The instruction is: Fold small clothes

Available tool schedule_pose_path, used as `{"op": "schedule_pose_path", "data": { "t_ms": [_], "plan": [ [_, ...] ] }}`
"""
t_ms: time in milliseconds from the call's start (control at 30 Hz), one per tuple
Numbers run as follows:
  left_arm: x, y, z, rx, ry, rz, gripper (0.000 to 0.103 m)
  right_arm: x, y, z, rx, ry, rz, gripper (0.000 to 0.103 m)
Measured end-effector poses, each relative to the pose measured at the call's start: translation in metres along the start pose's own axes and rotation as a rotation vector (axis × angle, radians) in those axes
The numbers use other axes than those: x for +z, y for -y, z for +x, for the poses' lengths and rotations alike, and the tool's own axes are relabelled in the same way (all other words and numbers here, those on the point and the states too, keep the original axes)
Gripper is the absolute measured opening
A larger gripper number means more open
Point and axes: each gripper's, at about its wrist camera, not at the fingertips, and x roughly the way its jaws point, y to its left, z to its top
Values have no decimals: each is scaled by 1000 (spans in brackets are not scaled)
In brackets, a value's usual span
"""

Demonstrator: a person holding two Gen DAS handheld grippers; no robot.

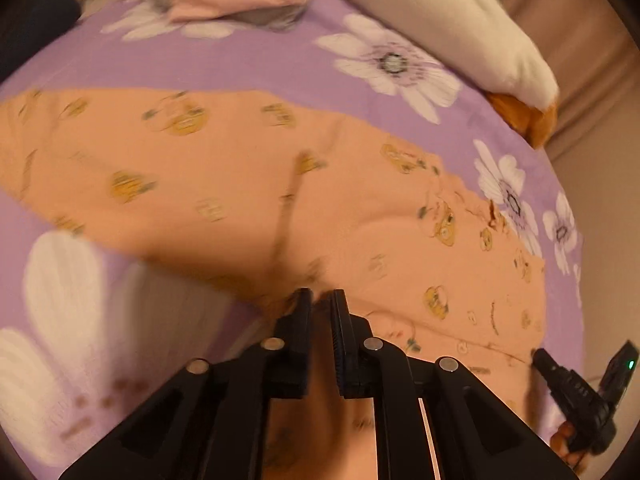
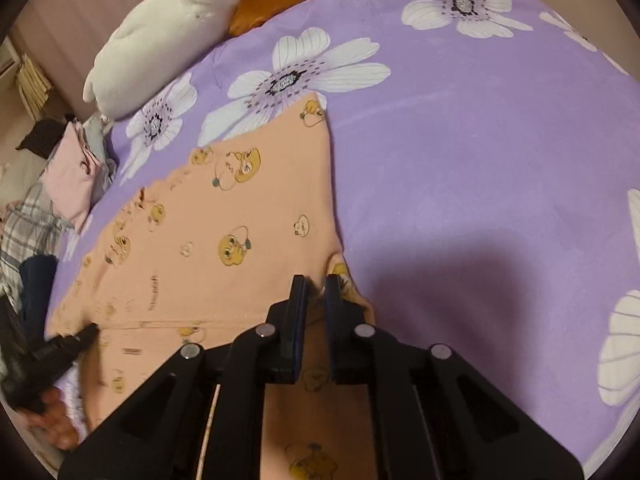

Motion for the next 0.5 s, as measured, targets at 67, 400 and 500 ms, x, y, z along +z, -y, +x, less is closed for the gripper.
{"op": "schedule_pose_path", "data": {
  "t_ms": [67, 400, 500],
  "plan": [
    [3, -18, -29, -56, 75, -58, 12, 4, 5, -15, 76, 23, 49, 13],
    [27, -178, -112, -275, 204, -408, 75, -7, 24, -21, 152, 20, 212, 29],
    [30, -229, -119, -366, 230, -575, 75, -11, 21, -18, 145, 7, 210, 33]
  ]
}}
